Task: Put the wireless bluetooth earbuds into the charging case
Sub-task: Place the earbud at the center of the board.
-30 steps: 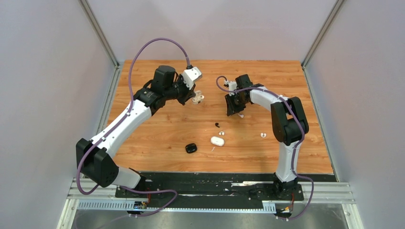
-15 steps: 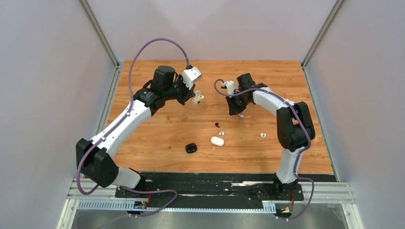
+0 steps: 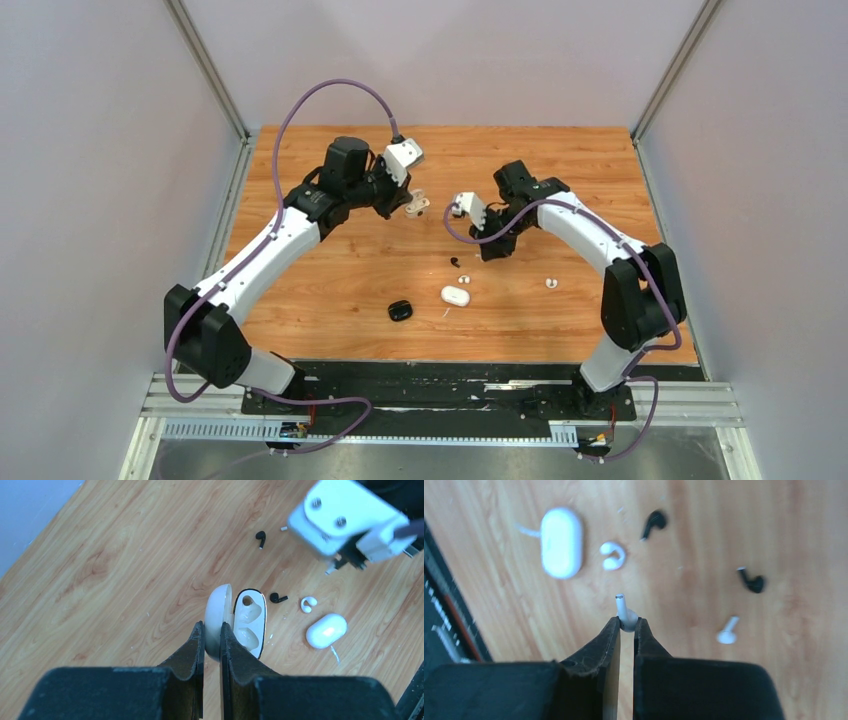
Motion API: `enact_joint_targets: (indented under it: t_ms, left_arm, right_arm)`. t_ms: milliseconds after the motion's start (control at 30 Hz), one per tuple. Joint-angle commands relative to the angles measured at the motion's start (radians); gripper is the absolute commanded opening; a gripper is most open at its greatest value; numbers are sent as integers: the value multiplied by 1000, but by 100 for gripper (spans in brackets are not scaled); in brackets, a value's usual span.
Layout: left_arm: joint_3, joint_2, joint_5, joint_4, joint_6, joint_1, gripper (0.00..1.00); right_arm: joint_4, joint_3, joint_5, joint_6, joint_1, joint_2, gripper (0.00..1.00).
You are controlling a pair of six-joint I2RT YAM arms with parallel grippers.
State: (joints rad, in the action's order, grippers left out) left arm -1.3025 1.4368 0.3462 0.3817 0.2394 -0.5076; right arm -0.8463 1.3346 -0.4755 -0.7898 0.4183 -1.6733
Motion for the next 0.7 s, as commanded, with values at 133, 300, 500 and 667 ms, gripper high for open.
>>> enact_joint_targets:
  t_ms: [133, 300, 500, 667]
  left_arm:
    - [18, -53, -5, 6, -10, 12, 0]
    - [29, -70, -19, 18, -21, 14, 0]
    - [25, -75, -25, 33, -9, 15, 0]
    - [16, -72, -24, 41, -7, 17, 0]
  right_arm:
    - [-286, 14, 28, -109, 7, -122, 0]
    - [-292, 82, 64, 15, 13, -243, 0]
    - [-160, 16, 167, -51, 57, -253, 7]
    - [-138, 36, 173, -30, 59, -268, 25]
